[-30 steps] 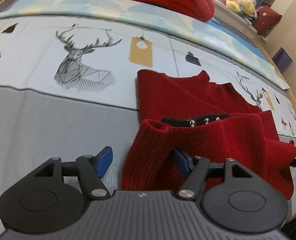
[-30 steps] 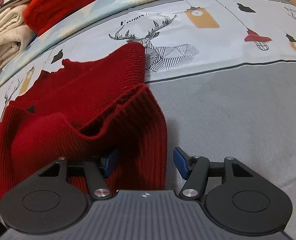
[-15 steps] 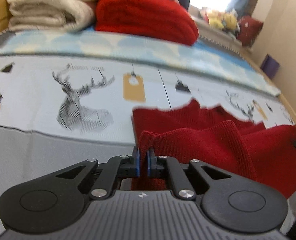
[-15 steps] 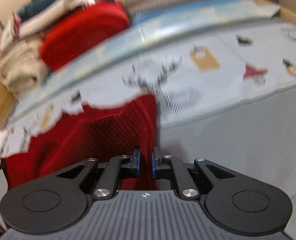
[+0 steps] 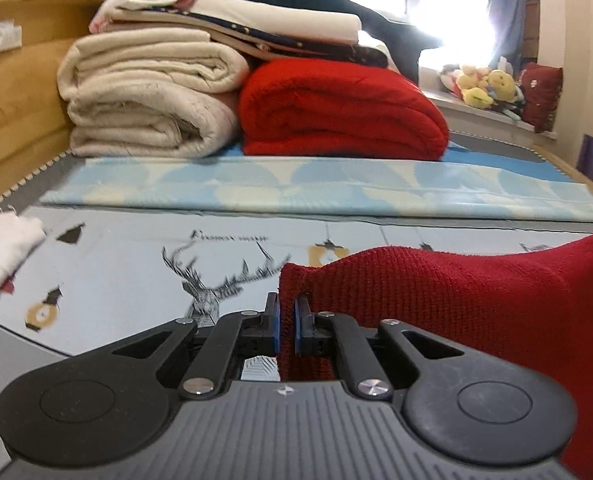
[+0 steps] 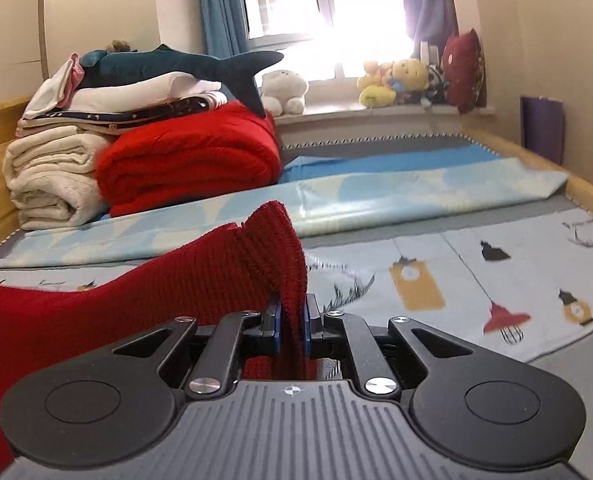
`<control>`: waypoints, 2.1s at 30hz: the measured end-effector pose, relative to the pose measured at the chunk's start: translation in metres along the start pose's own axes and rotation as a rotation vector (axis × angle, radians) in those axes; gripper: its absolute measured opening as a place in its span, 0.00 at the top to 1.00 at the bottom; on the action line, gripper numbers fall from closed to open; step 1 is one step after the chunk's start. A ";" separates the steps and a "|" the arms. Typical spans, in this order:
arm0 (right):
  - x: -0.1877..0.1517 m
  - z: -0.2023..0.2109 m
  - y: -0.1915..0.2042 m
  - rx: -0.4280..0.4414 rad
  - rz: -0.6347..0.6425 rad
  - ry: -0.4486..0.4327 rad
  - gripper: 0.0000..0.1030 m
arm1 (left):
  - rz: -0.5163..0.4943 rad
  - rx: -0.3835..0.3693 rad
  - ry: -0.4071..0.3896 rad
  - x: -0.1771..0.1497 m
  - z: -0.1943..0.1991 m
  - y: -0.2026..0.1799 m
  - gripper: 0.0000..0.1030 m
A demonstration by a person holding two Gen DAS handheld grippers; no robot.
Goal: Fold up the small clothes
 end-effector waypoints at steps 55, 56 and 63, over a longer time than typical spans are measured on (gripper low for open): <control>-0.126 0.029 -0.022 -0.085 -0.124 0.620 0.50 | 0.180 -0.241 0.605 -0.131 0.025 -0.005 0.45; -0.129 0.027 -0.018 -0.072 -0.106 0.632 0.50 | 0.169 -0.247 0.608 -0.131 0.025 -0.007 0.45; -0.145 0.026 -0.004 -0.047 -0.036 0.692 0.58 | 0.116 -0.226 0.651 -0.143 0.020 -0.012 0.76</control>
Point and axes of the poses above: each gripper's, at about its wrist camera, not at the fingertips, and z roughly against the way its jaws point, y to its left, x to its top, the point moved 8 cm from there along -z, roughly the way its jaws point, and after that the axes turned 8 degrees about -x, right-handed, at the moved point
